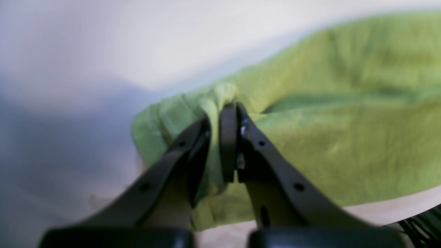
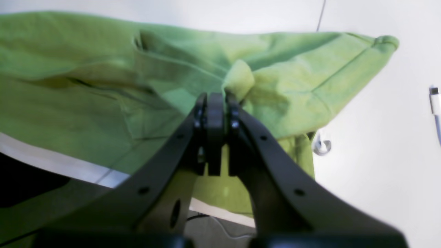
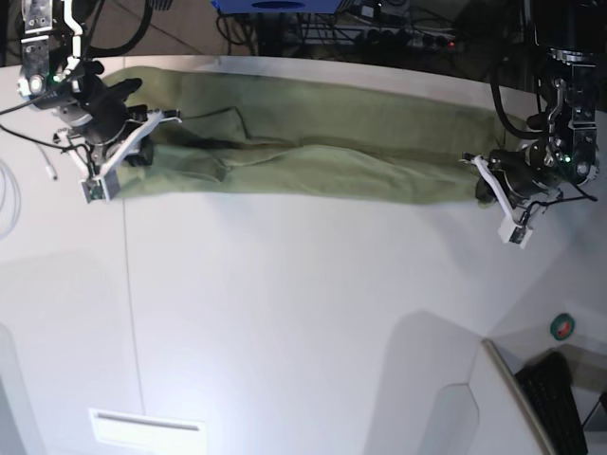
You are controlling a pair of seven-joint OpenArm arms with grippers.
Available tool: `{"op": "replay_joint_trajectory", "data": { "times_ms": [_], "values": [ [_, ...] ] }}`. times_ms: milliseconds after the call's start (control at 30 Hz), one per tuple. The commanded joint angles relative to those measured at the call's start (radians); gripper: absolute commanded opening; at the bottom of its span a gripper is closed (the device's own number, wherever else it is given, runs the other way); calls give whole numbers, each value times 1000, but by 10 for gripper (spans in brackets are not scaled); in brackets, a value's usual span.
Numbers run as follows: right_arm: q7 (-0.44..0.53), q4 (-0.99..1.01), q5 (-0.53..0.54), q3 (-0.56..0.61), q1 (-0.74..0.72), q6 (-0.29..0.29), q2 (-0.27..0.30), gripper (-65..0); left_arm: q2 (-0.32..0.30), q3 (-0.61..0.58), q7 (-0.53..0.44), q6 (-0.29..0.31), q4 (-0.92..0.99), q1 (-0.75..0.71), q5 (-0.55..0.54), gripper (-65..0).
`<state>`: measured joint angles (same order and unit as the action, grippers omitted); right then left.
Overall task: Layout the t-shirt on the table in an organized manner, then fold the t-shirt properly
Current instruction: 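Lift the hem with both grippers and fold it over onto the folded shoulder edge, then hold the folded strip with both grippers and pull its ends apart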
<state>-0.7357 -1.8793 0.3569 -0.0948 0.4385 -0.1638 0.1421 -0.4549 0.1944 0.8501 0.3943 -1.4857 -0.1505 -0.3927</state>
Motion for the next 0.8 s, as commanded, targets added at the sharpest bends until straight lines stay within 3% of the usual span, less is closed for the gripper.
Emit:
{"op": "replay_joint_trajectory", "data": {
  "times_ms": [0,767],
  "values": [
    [12,-19,4,-6,-2,2,3,-650,-22,26,-7,-2,-16,-7,2,-650],
    [15,39,3,-6,44,2,-25,-650,-20,35,-7,-1,-8,-91,11,-650]
  ]
}}
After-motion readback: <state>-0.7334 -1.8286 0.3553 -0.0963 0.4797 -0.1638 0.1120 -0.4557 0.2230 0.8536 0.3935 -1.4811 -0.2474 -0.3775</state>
